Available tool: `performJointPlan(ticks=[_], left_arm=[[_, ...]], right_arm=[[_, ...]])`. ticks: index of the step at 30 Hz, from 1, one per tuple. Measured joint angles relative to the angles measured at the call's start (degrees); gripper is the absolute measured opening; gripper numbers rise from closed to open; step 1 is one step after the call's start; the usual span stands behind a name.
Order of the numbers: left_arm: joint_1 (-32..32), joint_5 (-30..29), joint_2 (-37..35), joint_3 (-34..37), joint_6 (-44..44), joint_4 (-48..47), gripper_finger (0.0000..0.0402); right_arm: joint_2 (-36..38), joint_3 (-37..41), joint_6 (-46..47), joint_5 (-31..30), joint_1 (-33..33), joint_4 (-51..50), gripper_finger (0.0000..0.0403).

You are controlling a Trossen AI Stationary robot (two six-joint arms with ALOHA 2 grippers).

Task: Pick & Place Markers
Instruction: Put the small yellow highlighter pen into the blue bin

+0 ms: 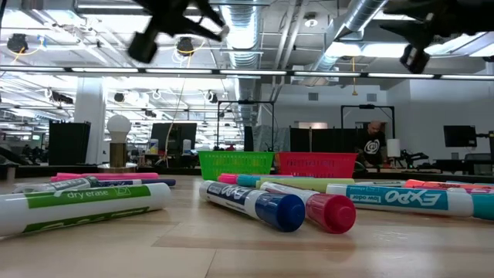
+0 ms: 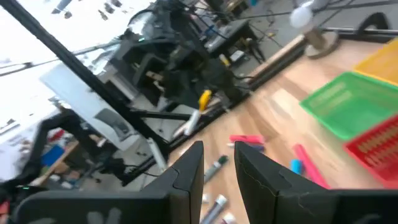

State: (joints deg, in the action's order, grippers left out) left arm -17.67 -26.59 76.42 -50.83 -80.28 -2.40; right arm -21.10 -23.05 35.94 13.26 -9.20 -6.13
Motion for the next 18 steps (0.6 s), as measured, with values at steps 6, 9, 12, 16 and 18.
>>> performJointPlan(ticks=[6,9,12,16,18], left_arm=[[6.74,6.34,0.02,0.0,6.39,5.81,0.0055],[9.35,9.33,0.02,-0.02,7.85,7.55,0.0055],[11.52,11.76,0.02,-0.02,8.33,8.5,0.0055],[13.56,14.35,0.02,-0.02,8.49,9.39,0.0055],[14.14,15.12,0.02,-0.02,8.51,9.54,0.0055]], right_arm=[[-11.91,-0.02,0.14,0.29,2.61,14.99,0.0096],[-18.76,0.0,1.07,0.3,3.7,21.19,0.0118],[-25.79,0.0,3.24,0.35,4.06,28.06,0.0148],[-34.46,0.0,6.0,0.56,3.85,38.28,0.0191],[-38.3,0.0,7.65,1.56,3.32,43.67,0.0211]])
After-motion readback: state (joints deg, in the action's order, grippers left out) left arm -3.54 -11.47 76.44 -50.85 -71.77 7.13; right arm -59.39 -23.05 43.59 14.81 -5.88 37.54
